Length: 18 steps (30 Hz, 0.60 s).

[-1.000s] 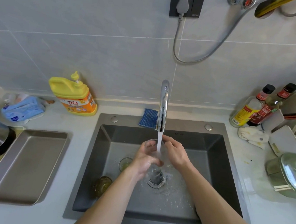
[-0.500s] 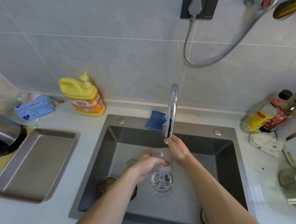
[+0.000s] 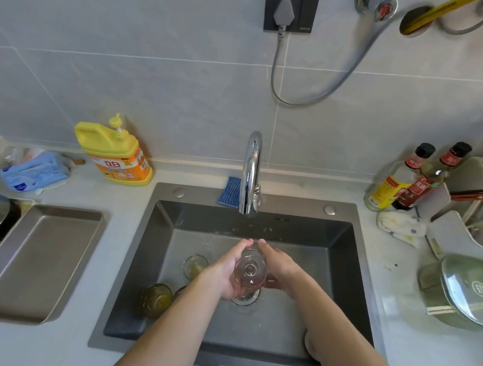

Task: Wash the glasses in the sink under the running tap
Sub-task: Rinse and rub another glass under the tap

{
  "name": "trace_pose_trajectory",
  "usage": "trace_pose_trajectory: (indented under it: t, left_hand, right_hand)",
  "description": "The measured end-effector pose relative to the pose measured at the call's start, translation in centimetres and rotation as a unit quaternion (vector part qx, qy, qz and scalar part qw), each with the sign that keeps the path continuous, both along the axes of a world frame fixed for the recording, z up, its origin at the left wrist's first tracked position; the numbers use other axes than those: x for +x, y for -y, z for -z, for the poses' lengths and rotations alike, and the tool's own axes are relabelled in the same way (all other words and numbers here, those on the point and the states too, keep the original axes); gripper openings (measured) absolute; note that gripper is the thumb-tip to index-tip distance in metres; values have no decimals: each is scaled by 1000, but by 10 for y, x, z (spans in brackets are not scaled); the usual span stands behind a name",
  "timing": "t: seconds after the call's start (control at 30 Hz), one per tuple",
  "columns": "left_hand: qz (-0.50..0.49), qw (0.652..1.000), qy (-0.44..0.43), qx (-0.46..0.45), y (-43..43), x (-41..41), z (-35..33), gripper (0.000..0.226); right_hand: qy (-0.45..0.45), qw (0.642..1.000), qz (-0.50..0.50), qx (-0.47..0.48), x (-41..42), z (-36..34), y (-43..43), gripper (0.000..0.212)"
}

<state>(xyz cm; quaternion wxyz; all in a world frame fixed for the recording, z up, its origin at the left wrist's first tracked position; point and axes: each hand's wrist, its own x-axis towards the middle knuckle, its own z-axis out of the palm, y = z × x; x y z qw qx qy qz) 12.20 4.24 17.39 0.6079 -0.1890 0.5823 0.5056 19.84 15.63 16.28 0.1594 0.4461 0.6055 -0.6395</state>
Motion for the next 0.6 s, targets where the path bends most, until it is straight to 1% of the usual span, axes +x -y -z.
trace_pose_trajectory:
  t: [0.13,0.17,0.27,0.3,0.33,0.4,0.43,0.47,0.5,0.57,0.6]
  left_hand:
    - [44,997,-58,5,-3,9,-1,51]
    - [55,996,-71,14,-1,9,-1,51]
    - [85,989,-105,56,4,10,-1,52]
    - [91,986,-118,75,7,9,1,52]
    - [85,984,-129,90,9,7,2,60]
    - [84,978,-153,113,15,3,5,100]
    - [91,975,-156,127,17,0,7,114]
    - [97,973,-153,143,20,-2,9,115]
    - [111,970,-151,153,25,-3,9,106]
    - [151,965,-144,162,34,-2,-2,79]
    - [170,961,-145,166,37,-4,-2,70]
  right_hand:
    - [21,999,28,-3,16,-5,0,68]
    - [9,999,43,-3,20,-7,1,65]
    - [-38,996,77,4,32,-12,8,36]
    - [-54,994,92,12,35,-13,11,32]
    - [-69,992,106,20,37,-13,15,31]
    - [-89,986,136,39,41,-15,27,35]
    - [-94,982,154,48,43,-16,34,38]
    - [-98,978,173,55,45,-18,42,41]
    - [-102,974,190,67,47,-19,50,43]
    - [-110,963,222,105,51,-18,66,44]
    - [-110,955,244,125,52,-16,75,43]
